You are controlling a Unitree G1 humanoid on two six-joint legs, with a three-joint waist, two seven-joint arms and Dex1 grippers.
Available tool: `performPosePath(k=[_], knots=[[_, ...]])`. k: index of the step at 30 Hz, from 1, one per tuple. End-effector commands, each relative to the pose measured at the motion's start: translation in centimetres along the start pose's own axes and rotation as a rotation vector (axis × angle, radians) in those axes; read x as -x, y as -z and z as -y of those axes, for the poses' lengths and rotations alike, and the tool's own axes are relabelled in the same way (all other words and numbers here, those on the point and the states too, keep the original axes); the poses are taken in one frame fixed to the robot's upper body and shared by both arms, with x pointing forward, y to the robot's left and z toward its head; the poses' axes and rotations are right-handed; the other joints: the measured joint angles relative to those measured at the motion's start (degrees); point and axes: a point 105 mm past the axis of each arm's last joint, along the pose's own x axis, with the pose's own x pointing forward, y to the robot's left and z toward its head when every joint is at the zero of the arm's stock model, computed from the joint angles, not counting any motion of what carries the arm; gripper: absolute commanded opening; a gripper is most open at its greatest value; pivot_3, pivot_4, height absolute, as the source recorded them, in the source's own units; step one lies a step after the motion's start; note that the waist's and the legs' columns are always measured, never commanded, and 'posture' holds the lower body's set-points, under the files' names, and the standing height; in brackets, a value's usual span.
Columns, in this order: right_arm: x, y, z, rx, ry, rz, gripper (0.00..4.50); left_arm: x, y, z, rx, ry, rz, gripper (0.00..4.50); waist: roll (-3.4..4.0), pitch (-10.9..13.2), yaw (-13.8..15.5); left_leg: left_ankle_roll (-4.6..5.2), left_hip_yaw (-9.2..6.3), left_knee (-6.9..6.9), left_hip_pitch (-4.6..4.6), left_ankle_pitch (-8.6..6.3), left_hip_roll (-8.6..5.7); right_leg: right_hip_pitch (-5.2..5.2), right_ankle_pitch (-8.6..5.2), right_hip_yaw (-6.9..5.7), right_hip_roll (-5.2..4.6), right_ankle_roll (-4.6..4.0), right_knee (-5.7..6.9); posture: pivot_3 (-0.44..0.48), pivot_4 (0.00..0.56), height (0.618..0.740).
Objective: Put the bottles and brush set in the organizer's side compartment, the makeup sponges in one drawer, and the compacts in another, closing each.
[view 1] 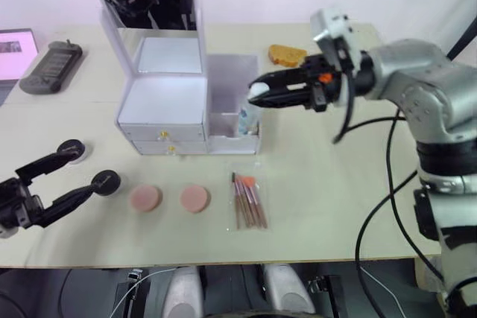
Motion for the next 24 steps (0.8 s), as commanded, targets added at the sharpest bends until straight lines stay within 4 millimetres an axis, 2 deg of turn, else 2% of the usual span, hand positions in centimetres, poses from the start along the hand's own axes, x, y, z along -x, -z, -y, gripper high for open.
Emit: performPosePath(k=[1,9,14,24], knots=[[-1.1,-1.0,0.8,0.082,-0.026,-0.018,0.67,0.6,-1.6,0.8,-0.063,-0.023,0.037,4.50,-0.01,0.0,0.0,0.00,-0.01,0.00,-0.01,0.00,0.00,0.00,0.00,-0.01,0.00,0.00,0.00,0.000,0.150,0.740],[-3.7,0.3,4.4,0.072,0.039,-0.085,0.67,0.7,-2.0,3.0,-0.050,-0.049,0.057,4.50,-0.01,0.0,-0.1,-0.01,0.01,0.01,-0.05,0.00,-0.01,-0.03,0.01,-0.01,-0.01,0.00,0.01,0.000,0.150,0.740],[-4.7,2.0,4.8,0.050,0.020,-0.113,0.67,0.9,-1.9,3.4,-0.045,-0.063,0.057,4.50,-0.01,0.0,-0.1,-0.01,0.01,0.01,-0.05,0.00,-0.01,-0.04,0.01,-0.01,0.00,-0.01,0.00,0.000,0.150,0.740],[-6.1,5.3,5.1,0.029,0.019,-0.179,0.67,-0.1,-1.8,3.3,-0.037,-0.039,0.060,4.50,-0.01,0.0,-0.2,-0.01,0.01,0.00,-0.05,0.00,-0.01,-0.04,0.01,-0.01,0.02,-0.01,0.00,0.000,0.150,0.740]])
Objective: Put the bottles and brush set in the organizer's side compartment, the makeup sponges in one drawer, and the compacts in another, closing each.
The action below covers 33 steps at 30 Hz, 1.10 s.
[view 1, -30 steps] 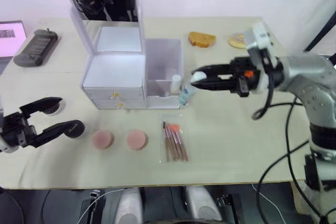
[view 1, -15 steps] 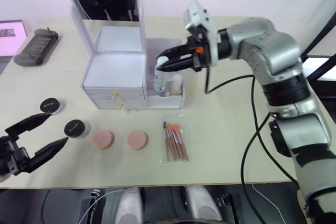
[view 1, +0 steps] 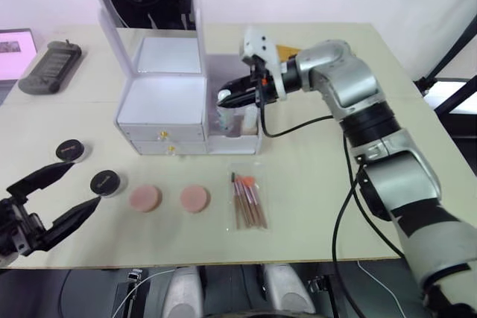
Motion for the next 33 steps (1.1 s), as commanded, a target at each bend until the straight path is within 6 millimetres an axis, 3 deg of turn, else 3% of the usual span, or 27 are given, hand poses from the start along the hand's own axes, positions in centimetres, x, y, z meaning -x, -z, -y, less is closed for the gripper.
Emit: performPosePath(k=[1,10,18,25,30,33], knots=[[-0.7,-0.1,-0.2,0.040,-0.010,0.001,0.67,-0.6,-0.5,-0.1,-0.025,0.026,0.009,4.50,0.00,0.0,0.0,0.00,0.00,0.00,0.00,0.00,0.00,0.00,0.00,0.00,0.01,0.00,0.00,0.000,0.150,0.740],[-1.9,1.7,-0.8,0.015,-0.043,-0.028,0.67,-1.1,-0.5,-0.7,-0.039,0.033,0.017,4.50,0.00,0.0,-0.3,0.00,-0.01,-0.01,0.00,0.00,0.00,0.00,0.01,0.00,0.02,0.01,0.00,0.000,0.150,0.740],[-1.4,0.9,-0.4,0.020,-0.030,0.009,4.40,-1.5,-0.5,-1.0,-0.043,0.034,0.024,4.50,0.00,0.0,-0.4,0.00,-0.01,-0.01,0.00,0.00,0.00,0.01,0.01,0.00,0.02,0.01,0.01,0.000,0.150,0.740],[0.9,-1.6,-0.9,0.047,-0.061,0.088,4.49,-1.7,-0.5,-0.9,-0.042,0.046,0.029,4.50,0.02,0.0,-0.4,0.00,-0.01,-0.02,0.00,0.00,0.00,0.00,0.01,0.00,0.02,0.01,0.01,0.000,0.150,0.740],[4.4,-4.6,-2.5,0.130,-0.110,0.277,4.49,-1.9,0.0,-1.7,0.008,0.024,-0.006,4.50,0.02,0.0,-0.2,0.00,-0.01,-0.02,-0.01,0.00,0.00,0.00,0.01,0.00,0.02,0.02,0.00,0.000,0.150,0.740],[6.9,-5.0,-2.7,0.118,-0.070,0.362,4.49,-2.0,0.4,-2.9,0.020,-0.014,-0.055,4.50,0.01,0.0,0.1,0.00,-0.05,-0.01,0.01,0.00,0.00,0.02,0.00,-0.02,0.03,0.02,0.00,0.000,0.150,0.740]])
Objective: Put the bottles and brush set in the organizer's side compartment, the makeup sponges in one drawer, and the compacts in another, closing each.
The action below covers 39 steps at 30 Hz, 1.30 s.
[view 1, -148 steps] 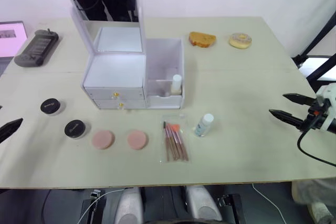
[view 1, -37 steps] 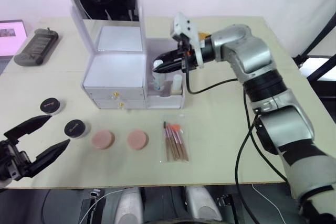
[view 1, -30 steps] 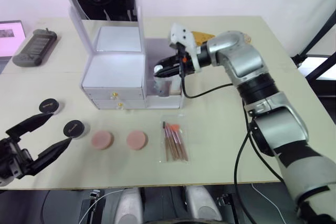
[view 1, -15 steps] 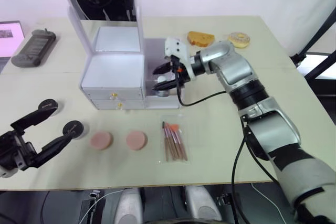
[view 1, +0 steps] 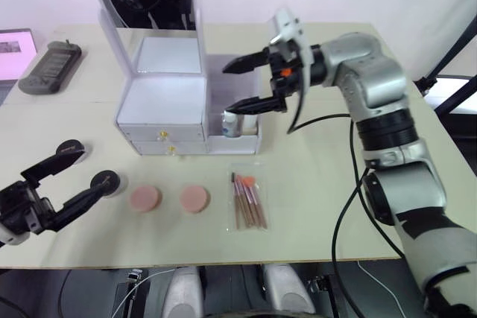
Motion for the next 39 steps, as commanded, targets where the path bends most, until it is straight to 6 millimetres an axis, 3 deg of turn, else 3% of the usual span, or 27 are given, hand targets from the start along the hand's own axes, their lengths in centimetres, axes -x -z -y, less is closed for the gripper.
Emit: performPosePath(k=[1,8,11,15,20,24,35,39], knots=[[3.0,-2.0,-1.0,0.033,0.029,0.108,4.49,0.0,0.1,-1.7,-0.001,-0.049,-0.065,4.50,-0.01,0.0,0.4,0.00,0.00,0.01,0.00,0.00,0.00,0.01,0.00,0.00,0.00,0.00,0.00,0.000,0.150,0.740],[8.7,1.5,-3.1,-0.089,0.244,0.066,4.49,1.6,-0.8,-6.5,-0.034,-0.139,-0.160,4.50,-0.04,0.0,0.3,0.00,0.03,-0.02,-0.02,0.00,-0.02,0.02,-0.01,-0.01,-0.05,-0.02,-0.07,0.000,0.150,0.740],[11.9,5.0,-4.2,-0.096,0.390,-0.033,4.49,3.2,-0.7,-7.8,-0.038,-0.152,-0.191,4.50,0.01,0.0,0.2,0.00,0.05,-0.09,-0.03,0.00,-0.02,-0.03,-0.01,-0.01,-0.04,-0.02,-0.13,0.000,0.150,0.740],[16.8,9.2,-5.8,-0.161,0.588,-0.134,4.49,6.8,0.2,-9.4,0.021,-0.202,-0.219,4.50,0.02,0.0,0.1,0.01,0.10,-0.11,-0.01,0.00,0.00,-0.08,-0.02,0.03,0.00,-0.01,-0.11,0.000,0.150,0.740],[19.9,11.6,-7.5,-0.198,0.700,-0.207,4.49,10.7,1.9,-10.8,0.041,-0.307,-0.266,4.50,0.02,0.0,0.1,0.01,0.13,-0.07,-0.01,0.00,-0.02,-0.08,-0.02,0.04,-0.05,-0.03,-0.10,0.000,0.150,0.740],[21.0,12.6,-8.3,-0.212,0.729,-0.241,4.49,11.6,2.6,-11.2,0.043,-0.335,-0.267,4.50,0.00,0.0,0.3,0.01,0.12,-0.07,0.02,0.00,-0.01,-0.06,-0.01,0.03,-0.05,-0.05,-0.08,0.000,0.150,0.740],[20.7,12.5,-8.8,-0.226,0.714,-0.235,4.49,11.0,2.7,-11.1,0.035,-0.292,-0.251,4.50,-0.02,0.0,0.3,0.00,0.12,-0.06,0.01,0.00,-0.01,-0.02,0.00,0.03,-0.09,-0.04,-0.08,0.000,0.150,0.740],[18.8,11.2,-8.9,-0.264,0.638,-0.161,4.49,9.7,2.1,-10.2,0.043,-0.221,-0.215,4.50,-0.01,0.0,0.3,0.00,0.12,-0.06,0.02,0.00,-0.01,-0.02,0.00,0.03,-0.07,-0.03,-0.06,0.000,0.150,0.740]])
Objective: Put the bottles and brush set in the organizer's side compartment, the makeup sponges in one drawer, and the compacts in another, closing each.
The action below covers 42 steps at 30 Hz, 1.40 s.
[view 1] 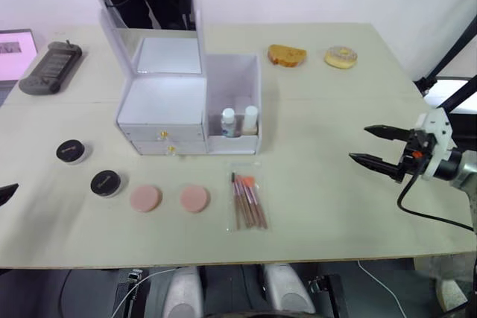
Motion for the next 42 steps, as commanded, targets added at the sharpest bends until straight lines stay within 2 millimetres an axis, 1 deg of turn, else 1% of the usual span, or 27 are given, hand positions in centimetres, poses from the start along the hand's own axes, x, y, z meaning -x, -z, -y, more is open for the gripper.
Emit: performPosePath(k=[1,4,6,7,9,11,13,16,17,19,21,22,23,25,26,27,28,29,31,32,33,36,39,42], knots=[[-0.5,-2.9,-1.6,-0.008,-0.094,0.071,4.49,-0.7,-1.9,1.4,-0.042,0.091,0.050,4.50,0.00,0.0,0.1,0.00,0.00,0.00,0.00,0.00,0.00,0.00,0.00,0.00,0.00,0.00,0.00,0.000,0.150,0.740],[-1.8,-3.9,-3.8,-0.002,-0.199,0.052,4.49,-1.7,-2.5,3.7,-0.066,0.191,0.051,4.50,0.00,0.0,0.0,0.00,-0.01,0.02,0.00,0.00,0.01,0.03,0.00,0.00,-0.01,0.00,0.00,0.000,0.150,0.740],[-2.7,-4.7,-5.6,-0.051,-0.281,0.043,4.49,-2.5,-3.1,5.5,-0.086,0.251,0.061,4.50,0.00,0.0,0.0,0.00,-0.01,0.02,0.00,0.00,0.01,0.04,0.00,0.00,-0.04,0.00,-0.01,0.000,0.150,0.740],[-2.9,-4.9,-6.2,-0.076,-0.303,0.036,4.49,-2.8,-3.3,6.1,-0.091,0.264,0.064,4.50,0.00,0.0,0.1,0.00,-0.02,0.02,0.00,0.00,0.01,0.04,0.00,0.00,-0.03,0.00,-0.01,0.000,0.150,0.740],[-3.4,-5.1,-8.0,-0.109,-0.380,0.000,4.49,-4.2,-4.1,8.1,-0.101,0.313,0.087,4.50,0.00,0.0,0.2,0.00,-0.04,0.04,0.00,0.00,0.01,0.05,0.00,0.00,-0.03,0.00,-0.01,0.000,0.150,0.740],[-3.9,-5.3,-9.2,-0.113,-0.414,-0.022,4.49,-5.3,-4.4,10.0,-0.097,0.364,0.094,4.50,-0.01,0.0,0.3,0.00,-0.06,0.07,-0.01,0.00,0.01,0.07,0.00,0.00,-0.04,0.00,0.00,0.000,0.150,0.740],[-4.2,-5.7,-9.6,-0.114,-0.417,-0.020,4.49,-6.1,-4.6,11.4,-0.069,0.400,0.089,4.50,-0.03,0.0,0.2,0.00,-0.06,0.11,-0.01,0.00,0.00,0.11,0.00,0.00,-0.05,0.00,-0.02,0.000,0.150,0.740],[-4.8,-6.5,-10.5,-0.106,-0.427,-0.009,4.49,-7.9,-5.0,14.5,-0.016,0.496,0.047,4.50,-0.03,0.0,0.2,0.00,-0.07,0.13,0.00,0.00,0.00,0.11,0.00,0.00,-0.03,0.01,-0.02,0.000,0.150,0.740],[-4.8,-6.7,-10.8,-0.104,-0.428,-0.010,4.49,-8.4,-5.3,15.2,-0.011,0.510,0.045,4.50,-0.03,0.0,0.2,0.00,-0.07,0.14,0.00,0.00,0.00,0.11,0.00,0.00,-0.03,0.01,-0.01,0.000,0.150,0.740],[-4.9,-6.7,-11.1,-0.108,-0.416,-0.034,4.49,-10.0,-6.2,16.5,0.077,0.507,0.052,4.50,-0.03,0.0,0.3,0.00,-0.10,0.13,0.00,0.00,0.00,0.11,0.00,0.00,0.01,0.01,-0.01,0.000,0.150,0.740],[-5.1,-6.5,-11.0,-0.103,-0.383,-0.057,4.49,-11.5,-6.9,17.1,0.172,0.477,0.031,4.50,-0.06,0.0,0.5,0.00,-0.19,0.17,-0.01,0.00,0.00,0.14,0.01,-0.02,0.04,0.04,0.01,0.000,0.150,0.740],[-5.1,-6.4,-11.0,-0.096,-0.362,-0.052,4.49,-12.4,-6.7,17.9,0.146,0.467,-0.029,4.50,-0.09,0.0,0.5,0.01,-0.20,0.20,-0.01,0.00,0.00,0.18,0.01,-0.02,0.04,0.04,0.01,0.000,0.150,0.740],[-5.1,-6.3,-11.0,-0.096,-0.352,-0.057,4.49,-13.0,-6.5,19.1,0.141,0.495,-0.094,4.50,-0.10,0.0,0.5,0.01,-0.22,0.22,-0.01,0.00,-0.01,0.21,0.04,-0.02,0.05,0.09,0.01,0.000,0.150,0.740],[-4.8,-5.8,-11.5,-0.131,-0.375,-0.097,4.50,-13.6,-6.6,21.4,0.137,0.565,-0.180,3.94,-0.10,-0.1,0.4,0.01,-0.22,0.22,-0.01,0.00,-0.04,0.23,0.07,-0.02,0.05,0.17,-0.02,0.000,0.150,0.740],[-4.7,-5.7,-11.7,-0.149,-0.391,-0.106,4.50,-13.8,-6.9,22.1,0.161,0.596,-0.197,3.77,-0.10,-0.1,0.4,0.01,-0.22,0.22,-0.01,0.00,-0.05,0.23,0.07,-0.01,0.04,0.18,-0.03,0.000,0.150,0.740],[-4.7,-5.7,-11.9,-0.157,-0.393,-0.109,4.50,-14.0,-7.4,22.8,0.182,0.635,-0.205,3.19,-0.10,-0.1,0.3,0.01,-0.22,0.21,-0.02,0.00,-0.05,0.22,0.10,-0.01,0.04,0.23,-0.03,0.000,0.150,0.740],[-4.7,-5.6,-11.9,-0.171,-0.387,-0.118,4.50,-14.2,-8.1,23.4,0.205,0.665,-0.200,2.74,-0.10,-0.1,0.3,0.01,-0.22,0.21,-0.01,0.00,-0.05,0.22,0.10,-0.01,0.04,0.23,-0.02,0.000,0.150,0.740],[-4.7,-5.4,-11.9,-0.186,-0.376,-0.134,4.50,-14.4,-8.6,23.9,0.235,0.699,-0.211,2.19,-0.10,-0.1,0.3,0.01,-0.25,0.21,-0.01,0.00,-0.05,0.22,0.11,-0.02,0.07,0.25,0.00,0.000,0.150,0.740],[-4.7,-4.9,-12.1,-0.218,-0.375,-0.171,4.50,-14.3,-8.4,25.1,0.271,0.760,-0.319,1.11,-0.10,-0.1,0.2,0.01,-0.30,0.22,0.01,0.01,-0.04,0.22,0.12,-0.01,0.12,0.26,0.05,0.000,0.150,0.740],[-4.8,-4.4,-12.2,-0.243,-0.365,-0.207,4.50,-14.4,-8.0,25.8,0.291,0.793,-0.391,0.66,-0.10,-0.1,0.2,0.01,-0.32,0.23,0.03,0.01,-0.04,0.22,0.11,-0.01,0.13,0.26,0.07,0.000,0.150,0.740],[-4.9,-4.1,-12.1,-0.262,-0.348,-0.227,4.50,-14.7,-7.7,26.1,0.299,0.804,-0.436,0.07,-0.10,-0.1,0.2,0.01,-0.32,0.22,0.04,0.01,-0.04,0.23,0.11,-0.01,0.13,0.25,0.08,0.000,0.150,0.740],[-5.3,-3.4,-11.8,-0.308,-0.305,-0.268,4.50,-16.0,-6.9,26.4,0.335,0.772,-0.500,0.03,-0.10,-0.1,0.2,0.01,-0.32,0.23,0.05,0.01,-0.07,0.25,0.10,0.00,0.12,0.22,0.07,0.000,0.150,0.740],[-5.6,-3.0,-11.9,-0.374,-0.288,-0.294,4.50,-17.0,-6.2,27.1,0.400,0.768,-0.545,0.03,-0.10,-0.1,0.2,0.01,-0.33,0.22,0.04,0.01,-0.07,0.25,0.10,0.00,0.14,0.23,0.07,0.000,0.150,0.740],[-6.0,-1.7,-11.8,-0.448,-0.237,-0.369,4.50,-18.1,-4.9,27.9,0.424,0.737,-0.589,0.03,-0.12,-0.1,0.4,0.02,-0.34,0.23,0.02,0.01,-0.07,0.25,0.10,0.00,0.13,0.23,0.07,0.000,0.150,0.740]])
